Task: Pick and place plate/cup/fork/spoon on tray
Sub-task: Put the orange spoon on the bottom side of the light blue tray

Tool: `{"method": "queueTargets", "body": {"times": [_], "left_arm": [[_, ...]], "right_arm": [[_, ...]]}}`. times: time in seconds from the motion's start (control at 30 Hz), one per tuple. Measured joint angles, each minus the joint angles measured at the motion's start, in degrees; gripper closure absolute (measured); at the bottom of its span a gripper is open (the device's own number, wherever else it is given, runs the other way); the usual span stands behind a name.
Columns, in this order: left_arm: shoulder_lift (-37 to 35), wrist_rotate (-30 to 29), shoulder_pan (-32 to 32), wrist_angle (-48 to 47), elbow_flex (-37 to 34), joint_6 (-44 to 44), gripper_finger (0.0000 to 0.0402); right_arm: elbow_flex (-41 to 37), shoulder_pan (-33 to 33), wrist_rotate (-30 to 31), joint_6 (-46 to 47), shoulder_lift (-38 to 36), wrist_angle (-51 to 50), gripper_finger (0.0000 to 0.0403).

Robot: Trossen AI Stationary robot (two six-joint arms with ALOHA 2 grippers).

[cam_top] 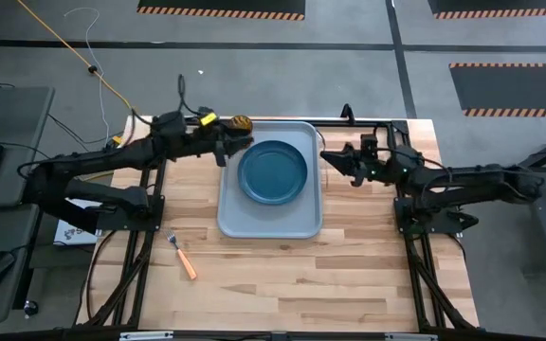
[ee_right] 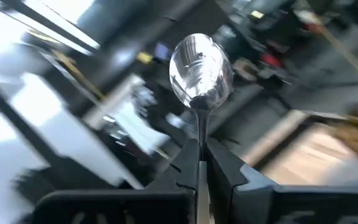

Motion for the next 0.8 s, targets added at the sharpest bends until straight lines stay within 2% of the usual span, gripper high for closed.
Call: {"method": "queueTargets", "body": {"times": [0.13, 0.23, 0.5, 0.6, 0.8], "left_arm": [[6.0, 2.5, -3.4, 10.8, 0.0, 7.7, 0.0181], [9.8, 2.5, -5.9, 17.6, 0.0, 16.3, 0.0181], [13.9, 2.1, -10.0, 18.1, 1.1, 34.4, 0.0181], [14.1, 0.0, -11.5, 16.6, 1.8, 41.8, 0.0181], [14.2, -1.6, -14.2, 12.1, 2.4, 48.7, 0.0181]], "right_arm": [[0.0, 3.1, -3.4, 3.7, 7.2, 14.9, 0.0402], [0.0, 4.8, -5.9, 7.1, 11.2, 20.4, 0.0402], [6.2, 8.9, -10.8, 11.5, 17.6, 9.7, 0.0402], [8.9, 9.3, -13.5, 11.9, 18.9, 5.5, 0.0402], [11.3, 9.3, -15.1, 12.3, 19.6, 2.2, 0.0403]]}}
